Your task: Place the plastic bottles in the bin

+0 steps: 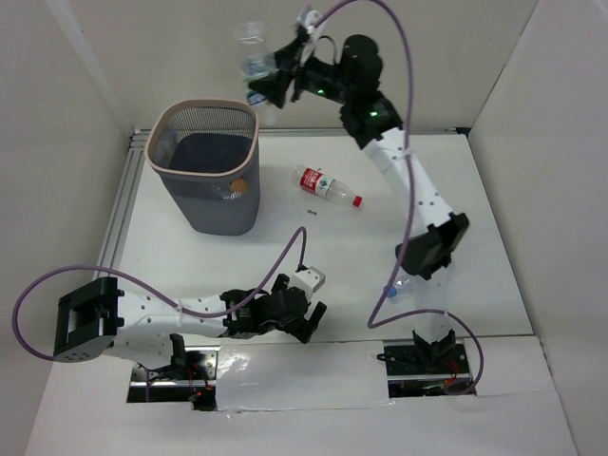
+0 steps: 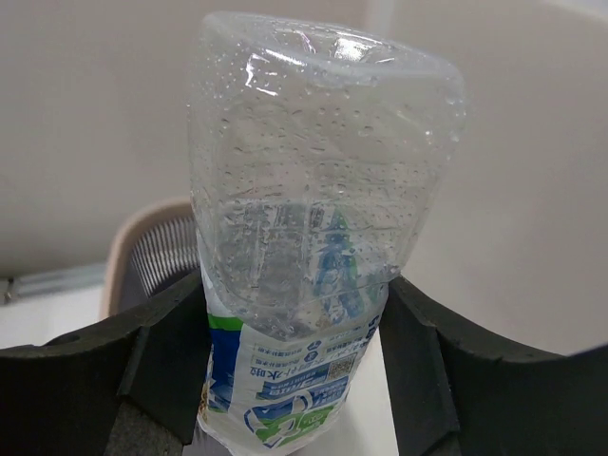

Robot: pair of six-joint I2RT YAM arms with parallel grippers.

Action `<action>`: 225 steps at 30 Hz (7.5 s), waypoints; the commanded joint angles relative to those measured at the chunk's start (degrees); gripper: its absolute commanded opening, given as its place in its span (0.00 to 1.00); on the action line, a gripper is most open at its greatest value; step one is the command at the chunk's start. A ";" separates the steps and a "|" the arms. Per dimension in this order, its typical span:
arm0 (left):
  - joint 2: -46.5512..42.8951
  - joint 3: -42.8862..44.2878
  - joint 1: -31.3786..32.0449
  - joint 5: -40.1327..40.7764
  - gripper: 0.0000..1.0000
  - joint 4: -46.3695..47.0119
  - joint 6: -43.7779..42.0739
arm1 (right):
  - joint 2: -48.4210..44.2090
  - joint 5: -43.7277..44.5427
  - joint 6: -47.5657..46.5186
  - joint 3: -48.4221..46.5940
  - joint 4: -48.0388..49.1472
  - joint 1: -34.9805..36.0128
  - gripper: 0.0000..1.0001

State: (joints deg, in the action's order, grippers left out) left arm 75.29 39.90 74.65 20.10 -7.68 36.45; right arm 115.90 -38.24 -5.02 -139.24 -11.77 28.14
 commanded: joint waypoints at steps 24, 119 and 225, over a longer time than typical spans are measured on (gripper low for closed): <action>4.94 4.65 1.37 -4.27 0.99 20.24 -18.33 | -2.41 13.28 2.91 0.53 -3.56 -7.29 1.00; -3.99 34.46 -25.49 18.21 0.00 20.06 -38.82 | -42.60 -19.51 -12.74 73.58 -24.80 -50.83 0.68; -29.06 -10.10 -4.52 4.86 0.99 -0.23 1.97 | 19.46 10.82 4.49 -8.24 26.10 14.49 0.93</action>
State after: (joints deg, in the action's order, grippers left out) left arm 46.37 30.22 69.87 23.75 -10.28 37.95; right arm 139.31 -28.91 -0.51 -142.96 9.52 42.22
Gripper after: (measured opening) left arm 0.987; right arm 0.869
